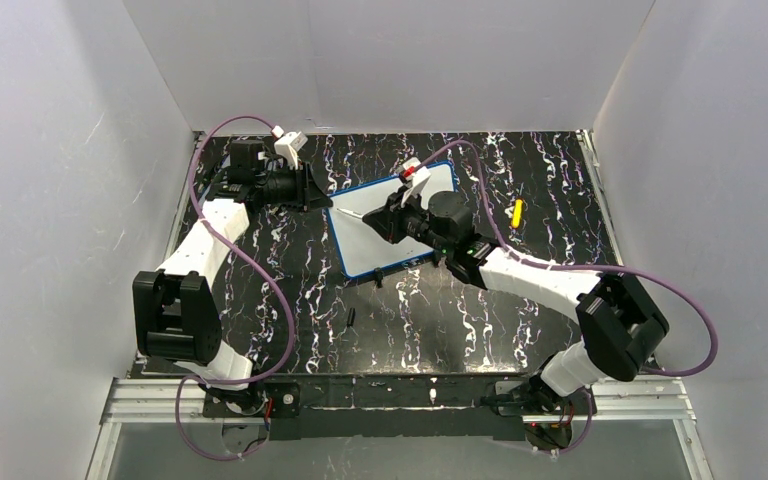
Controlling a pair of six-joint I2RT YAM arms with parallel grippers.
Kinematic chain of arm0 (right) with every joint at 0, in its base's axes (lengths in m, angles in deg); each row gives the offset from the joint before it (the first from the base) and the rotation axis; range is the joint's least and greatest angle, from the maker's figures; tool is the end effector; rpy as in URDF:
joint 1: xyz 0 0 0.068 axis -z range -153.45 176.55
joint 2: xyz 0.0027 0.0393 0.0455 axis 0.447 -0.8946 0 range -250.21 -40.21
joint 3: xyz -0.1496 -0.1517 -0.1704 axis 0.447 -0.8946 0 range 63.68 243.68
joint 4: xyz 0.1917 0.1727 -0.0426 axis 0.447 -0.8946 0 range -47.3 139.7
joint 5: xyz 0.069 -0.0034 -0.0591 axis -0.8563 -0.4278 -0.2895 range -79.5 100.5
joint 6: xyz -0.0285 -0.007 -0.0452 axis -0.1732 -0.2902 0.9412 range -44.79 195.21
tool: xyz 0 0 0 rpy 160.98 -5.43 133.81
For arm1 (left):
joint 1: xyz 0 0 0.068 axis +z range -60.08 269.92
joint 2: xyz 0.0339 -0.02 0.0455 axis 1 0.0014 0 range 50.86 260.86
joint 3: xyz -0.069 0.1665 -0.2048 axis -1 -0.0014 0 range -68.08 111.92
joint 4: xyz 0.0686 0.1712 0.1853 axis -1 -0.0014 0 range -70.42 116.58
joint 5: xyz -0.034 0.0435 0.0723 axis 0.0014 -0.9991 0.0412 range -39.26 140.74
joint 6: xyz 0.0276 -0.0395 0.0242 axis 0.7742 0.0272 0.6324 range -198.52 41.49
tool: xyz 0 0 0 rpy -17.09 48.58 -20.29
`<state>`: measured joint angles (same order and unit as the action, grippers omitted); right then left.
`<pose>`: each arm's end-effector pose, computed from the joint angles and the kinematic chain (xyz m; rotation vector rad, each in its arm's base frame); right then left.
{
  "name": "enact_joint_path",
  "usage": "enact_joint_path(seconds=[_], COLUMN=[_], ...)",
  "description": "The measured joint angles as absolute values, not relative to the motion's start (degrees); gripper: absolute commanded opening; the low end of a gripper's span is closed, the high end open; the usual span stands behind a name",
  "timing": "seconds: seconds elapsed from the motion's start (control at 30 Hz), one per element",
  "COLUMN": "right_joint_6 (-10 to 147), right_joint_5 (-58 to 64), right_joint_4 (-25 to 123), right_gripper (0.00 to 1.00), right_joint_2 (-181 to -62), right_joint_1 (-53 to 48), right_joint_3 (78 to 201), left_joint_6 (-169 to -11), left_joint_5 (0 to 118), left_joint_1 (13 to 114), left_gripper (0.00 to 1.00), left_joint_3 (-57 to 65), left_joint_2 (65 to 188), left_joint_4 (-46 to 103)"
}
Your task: Write a sentence on the whiteboard
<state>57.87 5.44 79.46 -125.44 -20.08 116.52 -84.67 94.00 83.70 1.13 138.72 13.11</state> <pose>0.2356 0.2540 0.2909 -0.4983 1.6236 0.9220 0.3414 -0.0618 0.3028 0.4499 2.0459 -0.9289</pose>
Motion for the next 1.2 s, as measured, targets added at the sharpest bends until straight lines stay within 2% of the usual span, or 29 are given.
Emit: enact_joint_path(seconds=[0.57,1.2], right_joint_6=[59.1,60.2], right_joint_5=[7.8,9.9], right_joint_4=[79.8,79.3], right_gripper=[0.01,0.01], right_joint_2=[-128.7,-128.5], right_joint_1=[-20.5,-22.4], right_joint_3=[118.4,115.9], left_joint_6=[-81.6,-80.6], left_joint_5=[93.5,93.1], left_joint_1=[83.7,83.6], left_gripper=[0.0,0.0], left_joint_3=[0.8,0.5], left_joint_2=[138.7,138.7], left_joint_4=[13.4,13.9])
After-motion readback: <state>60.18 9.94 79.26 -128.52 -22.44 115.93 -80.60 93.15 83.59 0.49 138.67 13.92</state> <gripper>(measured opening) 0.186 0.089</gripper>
